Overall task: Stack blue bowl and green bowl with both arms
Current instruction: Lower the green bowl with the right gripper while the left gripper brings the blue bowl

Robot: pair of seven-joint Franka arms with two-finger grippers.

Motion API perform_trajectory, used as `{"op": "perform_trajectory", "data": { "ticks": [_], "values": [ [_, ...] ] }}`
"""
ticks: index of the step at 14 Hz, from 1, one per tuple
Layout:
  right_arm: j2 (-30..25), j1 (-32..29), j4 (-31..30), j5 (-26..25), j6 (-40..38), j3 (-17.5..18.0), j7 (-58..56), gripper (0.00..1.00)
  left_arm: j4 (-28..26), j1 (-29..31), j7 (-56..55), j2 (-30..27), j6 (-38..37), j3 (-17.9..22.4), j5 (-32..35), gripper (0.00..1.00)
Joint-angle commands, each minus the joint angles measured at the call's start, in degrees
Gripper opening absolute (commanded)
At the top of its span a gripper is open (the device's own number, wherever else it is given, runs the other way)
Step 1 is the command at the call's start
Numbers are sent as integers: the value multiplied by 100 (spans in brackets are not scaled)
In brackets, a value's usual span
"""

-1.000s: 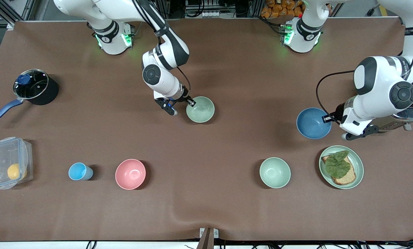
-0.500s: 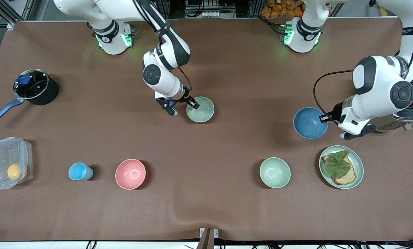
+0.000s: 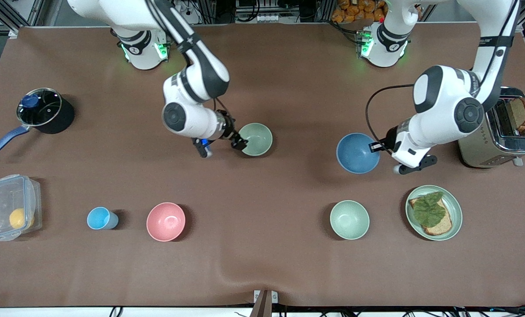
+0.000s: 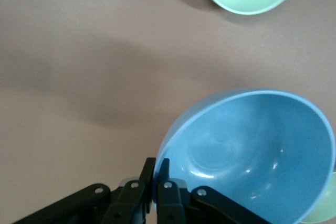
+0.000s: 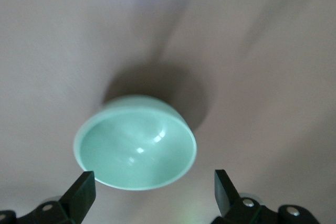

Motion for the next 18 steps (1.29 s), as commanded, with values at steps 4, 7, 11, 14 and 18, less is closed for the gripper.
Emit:
{"op": "perform_trajectory", "data": {
  "ticks": [4, 7, 11, 14, 18],
  "values": [
    [715, -369, 111, 99, 614, 61, -521, 100, 449, -1053, -1389, 642, 498, -184, -73, 0],
    [970, -388, 120, 143, 773, 69, -734, 100, 642, -1607, -1960, 1011, 541, -176, 67, 0],
    [1120, -169, 93, 782, 1054, 105, -786, 100, 1019, -2030, -2751, 1319, 630, -193, 120, 0],
    [1252, -45, 93, 934, 1371, 105, -857, 100, 1196, -2381, -3043, 1521, 682, -184, 112, 0],
    [1288, -36, 49, 1119, 1380, 105, -866, 100, 1196, -2549, -3228, 1636, 1025, -193, 121, 0]
  ]
}}
